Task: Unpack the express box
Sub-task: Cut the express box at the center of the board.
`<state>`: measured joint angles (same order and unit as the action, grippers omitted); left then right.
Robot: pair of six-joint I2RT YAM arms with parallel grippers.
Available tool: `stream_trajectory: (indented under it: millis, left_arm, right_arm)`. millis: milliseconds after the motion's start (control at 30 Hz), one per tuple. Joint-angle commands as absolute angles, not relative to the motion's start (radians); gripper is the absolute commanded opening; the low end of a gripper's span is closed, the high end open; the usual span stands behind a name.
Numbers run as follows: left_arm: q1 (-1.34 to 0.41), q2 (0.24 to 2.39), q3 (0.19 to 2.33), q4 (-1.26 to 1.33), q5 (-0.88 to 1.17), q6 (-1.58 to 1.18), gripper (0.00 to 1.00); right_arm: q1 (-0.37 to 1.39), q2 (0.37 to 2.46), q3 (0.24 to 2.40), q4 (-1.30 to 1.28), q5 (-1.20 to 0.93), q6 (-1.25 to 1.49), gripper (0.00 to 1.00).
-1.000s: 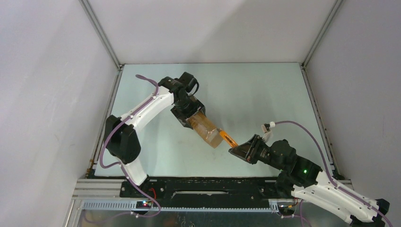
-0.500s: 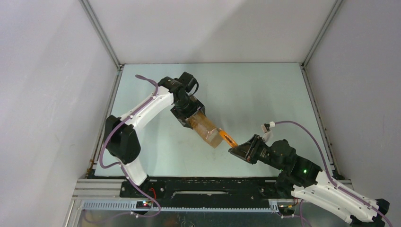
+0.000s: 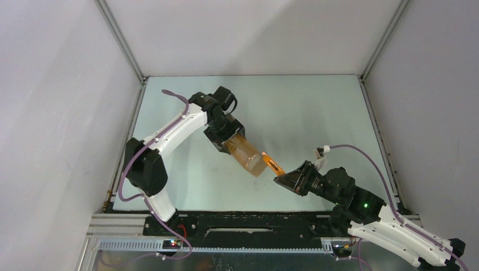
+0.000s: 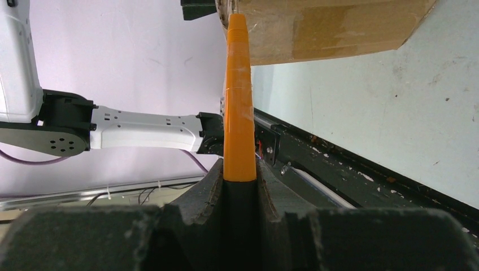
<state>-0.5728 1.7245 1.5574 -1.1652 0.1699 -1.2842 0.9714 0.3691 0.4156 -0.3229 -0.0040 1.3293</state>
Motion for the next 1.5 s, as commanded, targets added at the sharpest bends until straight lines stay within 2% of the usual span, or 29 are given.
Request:
stream_trajectory:
  millis: [0, 1467]
  left_arm:
    - [-0.567, 1.693, 1.537, -1.153, 0.201, -1.301, 0.55]
    - [-0.569, 1.71, 1.542, -1.142, 0.21, -1.301, 0.53]
  right_arm:
    - [0.977, 0.366, 0.416, -0.302, 0.019, 1.338, 0.0]
    - [0.986, 0.379, 0.416, -0.261, 0.013, 1.336, 0.0]
